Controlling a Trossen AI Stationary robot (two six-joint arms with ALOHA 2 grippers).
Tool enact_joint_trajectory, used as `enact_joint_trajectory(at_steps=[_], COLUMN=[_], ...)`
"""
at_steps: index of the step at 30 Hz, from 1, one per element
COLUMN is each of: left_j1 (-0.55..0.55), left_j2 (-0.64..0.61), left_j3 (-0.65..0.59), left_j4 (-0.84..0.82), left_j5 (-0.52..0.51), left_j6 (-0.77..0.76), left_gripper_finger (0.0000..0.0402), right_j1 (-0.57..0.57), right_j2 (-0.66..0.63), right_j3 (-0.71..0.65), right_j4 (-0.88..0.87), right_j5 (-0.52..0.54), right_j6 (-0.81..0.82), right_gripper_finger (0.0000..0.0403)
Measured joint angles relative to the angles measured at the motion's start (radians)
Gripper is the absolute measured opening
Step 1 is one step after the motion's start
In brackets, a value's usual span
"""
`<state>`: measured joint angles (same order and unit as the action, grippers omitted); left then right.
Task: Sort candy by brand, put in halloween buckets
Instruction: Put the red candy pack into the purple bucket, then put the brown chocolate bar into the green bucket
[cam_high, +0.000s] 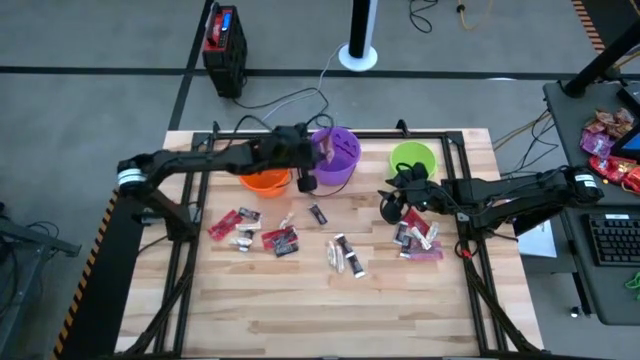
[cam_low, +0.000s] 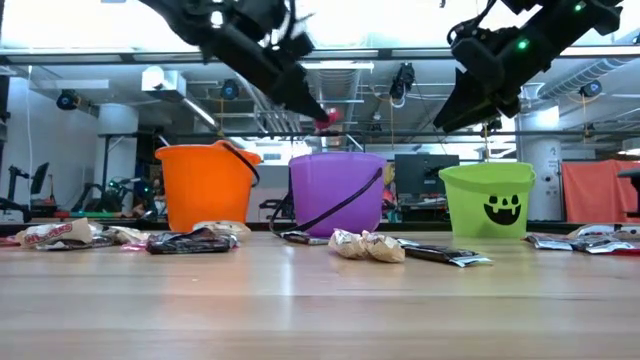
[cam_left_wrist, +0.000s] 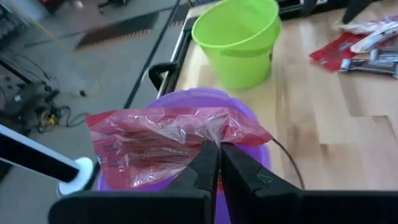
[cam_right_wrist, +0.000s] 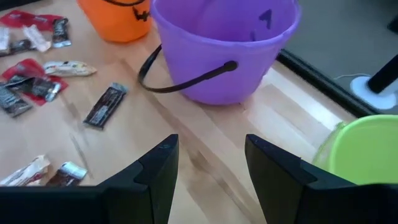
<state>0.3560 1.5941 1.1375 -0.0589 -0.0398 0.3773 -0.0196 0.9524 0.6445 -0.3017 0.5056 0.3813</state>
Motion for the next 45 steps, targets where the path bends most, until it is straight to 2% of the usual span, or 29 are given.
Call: enact_joint_trajectory(at_steps=[6,10,15,27,35,39,45], left_j1=[0.035,0.039,0.039,0.039,-0.006,-0.053,-0.153], left_j2=[0.156,0.215,0.215,0.204,0.102,0.019,-0.123], left_j3=[0.154,0.188,0.191,0.256,0.268,0.211,0.074], left_j4=[-0.219,-0.276,-0.269,-0.285,-0.359,-0.358,-0.304], left_j5=[0.006,0.006,0.006,0.006,0.007,0.006,0.006], left_j6=[0.006,0.014,0.023,0.06,0.048,0.017,-0.049], left_gripper_finger=[0.0,0.0008,0.0041,0.0102,0.0104,0.0099,0.0096], right_j1=[0.0,0.0,0.0,0.002,0.002,0.002,0.012], right_j2=[0.0,0.0,0.0,0.0,-0.001,0.0,0.007], right_j3=[0.0,0.0,0.0,0.0,0.019,0.053,0.063], right_j4=[0.001,0.0,-0.005,-0.033,-0.09,-0.187,-0.271], right_j5=[0.004,-0.026,-0.094,-0.102,-0.203,-0.268,-0.439], right_j6=[0.026,0.078,0.124,0.143,0.205,0.276,0.431], right_gripper_finger=[0.0178,0.0178,0.0178,0.0178,0.0178,0.0178,0.0178])
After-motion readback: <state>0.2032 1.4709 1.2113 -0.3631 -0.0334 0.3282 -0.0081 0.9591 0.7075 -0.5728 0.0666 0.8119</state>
